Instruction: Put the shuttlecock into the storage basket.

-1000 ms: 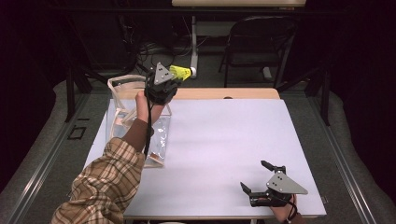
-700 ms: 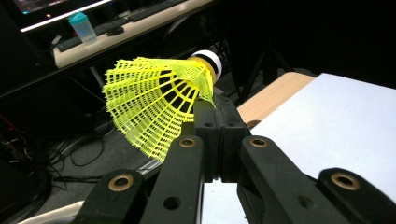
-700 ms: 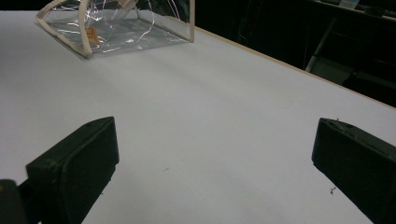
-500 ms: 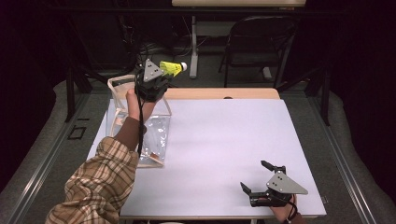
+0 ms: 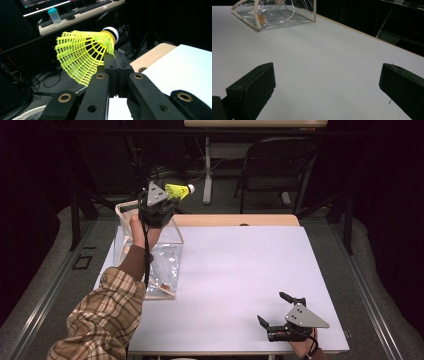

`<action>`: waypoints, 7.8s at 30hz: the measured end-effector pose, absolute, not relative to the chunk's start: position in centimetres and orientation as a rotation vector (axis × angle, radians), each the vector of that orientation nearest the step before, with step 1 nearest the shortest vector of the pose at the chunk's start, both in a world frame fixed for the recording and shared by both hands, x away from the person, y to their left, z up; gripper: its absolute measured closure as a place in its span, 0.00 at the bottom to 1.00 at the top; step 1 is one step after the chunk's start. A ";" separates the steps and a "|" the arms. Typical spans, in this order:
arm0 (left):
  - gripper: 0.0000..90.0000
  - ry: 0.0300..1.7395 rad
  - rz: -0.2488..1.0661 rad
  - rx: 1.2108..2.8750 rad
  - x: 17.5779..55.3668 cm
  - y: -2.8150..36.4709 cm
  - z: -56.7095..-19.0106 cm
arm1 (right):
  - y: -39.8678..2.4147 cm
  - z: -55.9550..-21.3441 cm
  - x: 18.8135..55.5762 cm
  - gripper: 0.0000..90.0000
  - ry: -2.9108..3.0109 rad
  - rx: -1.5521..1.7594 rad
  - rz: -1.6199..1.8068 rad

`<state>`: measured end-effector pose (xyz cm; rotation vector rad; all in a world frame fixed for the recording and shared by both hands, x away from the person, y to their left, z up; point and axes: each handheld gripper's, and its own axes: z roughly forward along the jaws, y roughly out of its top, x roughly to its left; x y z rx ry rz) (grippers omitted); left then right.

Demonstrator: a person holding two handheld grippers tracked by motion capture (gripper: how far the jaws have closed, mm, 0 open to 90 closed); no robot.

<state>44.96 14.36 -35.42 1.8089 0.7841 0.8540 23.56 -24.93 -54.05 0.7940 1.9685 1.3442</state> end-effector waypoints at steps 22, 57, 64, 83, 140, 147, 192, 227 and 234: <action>1.00 0.817 0.881 1.773 44.6 16.3 -35.2 | -25.0 -54.0 23.6 0.00 1.967 0.796 1.339; 1.00 0.881 0.927 1.738 44.0 19.9 -34.6 | -25.0 -54.1 23.6 0.00 1.967 0.801 1.337; 1.00 0.897 0.934 1.737 44.0 20.7 -34.6 | -25.0 -54.1 23.6 0.00 1.970 0.802 1.338; 1.00 0.945 0.958 1.726 43.8 22.7 -34.9 | -25.0 -54.1 23.6 0.00 1.966 0.802 1.334; 1.00 0.982 0.846 1.850 43.2 25.3 -38.2 | -24.9 -54.1 23.6 0.00 1.975 0.807 1.337; 1.00 0.987 0.837 1.870 43.4 25.4 -38.6 | -24.9 -54.1 23.6 0.00 1.975 0.807 1.335; 1.00 1.030 0.714 1.979 46.0 24.7 -40.6 | -24.9 -54.1 23.7 0.00 1.977 0.804 1.329; 0.99 1.058 0.616 2.041 47.4 24.3 -42.0 | -25.0 -54.2 23.7 0.00 1.983 0.808 1.323; 0.82 1.064 0.636 2.008 47.4 24.4 -41.9 | -25.0 -54.2 23.7 0.00 1.980 0.810 1.323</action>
